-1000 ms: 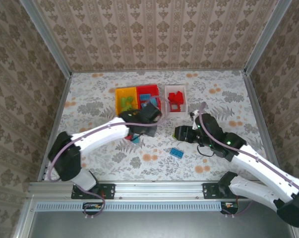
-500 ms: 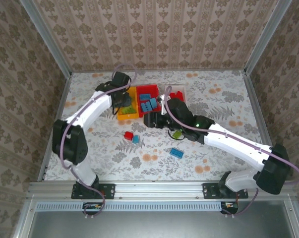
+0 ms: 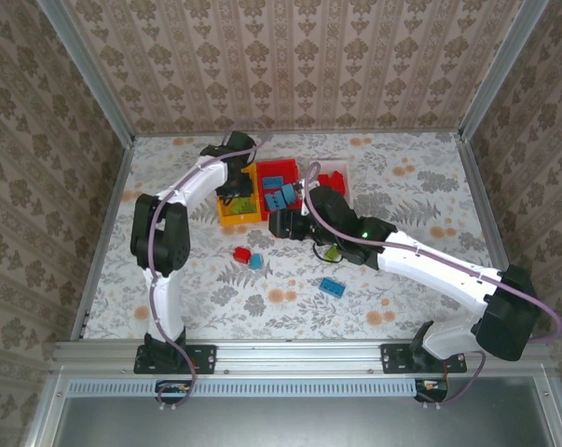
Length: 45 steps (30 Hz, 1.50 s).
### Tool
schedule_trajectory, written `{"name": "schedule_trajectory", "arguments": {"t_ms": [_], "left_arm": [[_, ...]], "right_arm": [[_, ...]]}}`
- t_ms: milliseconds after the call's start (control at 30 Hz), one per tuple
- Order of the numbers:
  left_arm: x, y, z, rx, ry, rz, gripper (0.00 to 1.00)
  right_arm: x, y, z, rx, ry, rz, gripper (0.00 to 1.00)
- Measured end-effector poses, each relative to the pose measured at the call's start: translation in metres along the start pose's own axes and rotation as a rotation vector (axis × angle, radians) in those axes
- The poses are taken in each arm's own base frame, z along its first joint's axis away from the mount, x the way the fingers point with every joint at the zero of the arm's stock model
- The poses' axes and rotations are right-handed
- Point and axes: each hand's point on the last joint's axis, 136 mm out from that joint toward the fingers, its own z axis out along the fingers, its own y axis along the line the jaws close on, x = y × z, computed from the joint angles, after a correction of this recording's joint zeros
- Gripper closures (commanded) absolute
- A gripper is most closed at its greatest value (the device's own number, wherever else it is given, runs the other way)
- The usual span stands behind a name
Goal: Sort the legos into containers by color
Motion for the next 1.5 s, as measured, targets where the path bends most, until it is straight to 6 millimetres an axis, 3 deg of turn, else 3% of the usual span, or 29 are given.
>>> {"name": "schedule_trajectory", "arguments": {"t_ms": [233, 333, 433, 533, 600, 667, 733, 867, 967, 1200, 1500], "left_arm": [[-0.004, -0.004, -0.010, 0.010, -0.018, 0.004, 0.42], [-0.004, -0.009, -0.033, 0.035, -0.056, 0.007, 0.35], [0.006, -0.022, -0.078, 0.099, -0.132, 0.026, 0.32], [0.032, -0.040, -0.131, 0.206, -0.222, 0.059, 0.29], [0.061, -0.054, -0.163, 0.304, -0.272, 0.088, 0.28], [0.091, -0.063, -0.180, 0.382, -0.288, 0.112, 0.28], [0.123, -0.070, -0.184, 0.450, -0.279, 0.125, 0.28], [0.184, -0.070, -0.176, 0.516, -0.215, 0.137, 0.28], [0.210, -0.069, -0.178, 0.552, -0.190, 0.139, 0.28], [0.224, -0.070, -0.199, 0.614, -0.210, 0.105, 0.28], [0.222, -0.068, -0.199, 0.601, -0.228, 0.086, 0.29]], "right_arm": [[0.022, -0.020, 0.001, 0.053, 0.046, 0.000, 0.34], [0.030, -0.034, -0.010, 0.108, 0.059, -0.004, 0.32], [0.045, -0.054, -0.023, 0.175, 0.094, -0.004, 0.27], [0.076, -0.082, -0.036, 0.266, 0.177, -0.007, 0.23], [0.100, -0.102, -0.042, 0.331, 0.253, -0.014, 0.21], [0.122, -0.119, -0.047, 0.386, 0.326, -0.025, 0.19], [0.139, -0.131, -0.050, 0.432, 0.393, -0.036, 0.17], [0.164, -0.145, -0.044, 0.494, 0.504, -0.069, 0.14], [0.180, -0.154, -0.036, 0.531, 0.580, -0.092, 0.13], [0.197, -0.165, -0.022, 0.571, 0.676, -0.145, 0.16], [0.203, -0.175, -0.012, 0.576, 0.711, -0.167, 0.54]]}}
